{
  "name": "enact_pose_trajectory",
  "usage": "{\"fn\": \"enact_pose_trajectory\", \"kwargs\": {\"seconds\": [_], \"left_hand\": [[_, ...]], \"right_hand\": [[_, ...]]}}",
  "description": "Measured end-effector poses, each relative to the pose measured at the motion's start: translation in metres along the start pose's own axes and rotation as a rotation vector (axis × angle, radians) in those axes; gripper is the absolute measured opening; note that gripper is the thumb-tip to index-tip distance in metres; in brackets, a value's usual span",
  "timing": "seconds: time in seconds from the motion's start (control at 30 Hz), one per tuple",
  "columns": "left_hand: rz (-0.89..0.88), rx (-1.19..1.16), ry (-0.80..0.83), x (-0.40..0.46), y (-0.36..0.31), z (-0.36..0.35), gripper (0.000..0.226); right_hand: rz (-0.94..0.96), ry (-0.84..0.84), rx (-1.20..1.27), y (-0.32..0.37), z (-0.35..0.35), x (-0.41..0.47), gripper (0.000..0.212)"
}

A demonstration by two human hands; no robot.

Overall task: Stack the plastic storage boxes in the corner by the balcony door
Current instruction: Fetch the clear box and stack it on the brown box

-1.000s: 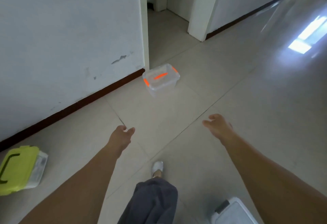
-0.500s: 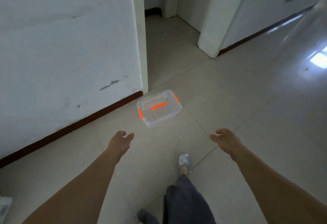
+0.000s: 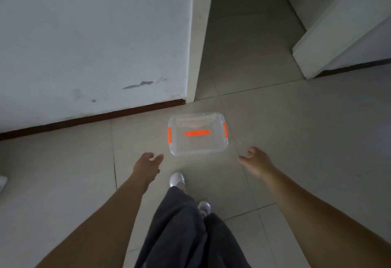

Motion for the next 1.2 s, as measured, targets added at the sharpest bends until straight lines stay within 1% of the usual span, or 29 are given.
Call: {"fn": "enact_pose_trajectory", "kwargs": {"seconds": [0.2, 0.37, 0.47, 0.6, 0.73, 0.83, 0.9, 0.93, 1.0, 1.07, 1.13, 1.2], "left_hand": [[0.078, -0.004, -0.036, 0.067, -0.016, -0.020, 0.051], [0.148, 0.019, 0.000, 0.130, -0.029, -0.040, 0.053], [0.154, 0.030, 0.010, 0.169, -0.034, -0.056, 0.053], [0.172, 0.035, 0.007, 0.229, -0.028, -0.087, 0.053], [0.223, 0.035, -0.037, 0.293, 0.009, -0.122, 0.054], [0.225, 0.089, -0.068, 0.334, 0.046, -0.143, 0.065], [0.218, 0.183, -0.146, 0.353, 0.066, -0.148, 0.075], [0.229, 0.227, -0.194, 0.364, 0.078, -0.151, 0.080], [0.265, 0.266, -0.264, 0.386, 0.101, -0.157, 0.090], [0.290, 0.256, -0.269, 0.408, 0.131, -0.165, 0.098], [0.269, 0.197, -0.229, 0.420, 0.149, -0.169, 0.094], [0.257, 0.101, -0.233, 0.428, 0.164, -0.173, 0.082]], "right_hand": [[0.054, 0.050, -0.183, 0.041, -0.001, 0.059, 0.053], [0.023, 0.126, -0.228, 0.063, -0.001, 0.115, 0.053], [0.010, 0.099, -0.247, 0.076, -0.002, 0.152, 0.048], [-0.026, 0.102, -0.260, 0.094, -0.024, 0.212, 0.042], [-0.038, 0.106, -0.197, 0.114, -0.062, 0.284, 0.045], [-0.103, 0.091, -0.187, 0.116, -0.085, 0.347, 0.046], [-0.169, 0.060, -0.172, 0.114, -0.093, 0.380, 0.047], [-0.205, 0.052, -0.136, 0.111, -0.100, 0.398, 0.051], [-0.266, 0.050, -0.041, 0.104, -0.114, 0.430, 0.069], [-0.315, 0.053, 0.018, 0.096, -0.130, 0.459, 0.087], [-0.366, 0.070, 0.055, 0.088, -0.138, 0.475, 0.093], [-0.400, 0.163, 0.111, 0.080, -0.147, 0.489, 0.085]]}}
Point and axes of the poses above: each hand's wrist, its own x-axis towards the middle knuckle, its own z-axis out of the back of the hand, y = z × x, the point moved 1 cm from there along x, towards the middle knuckle, and after that the axes turned 14 degrees about -z, right-handed, at the moved point
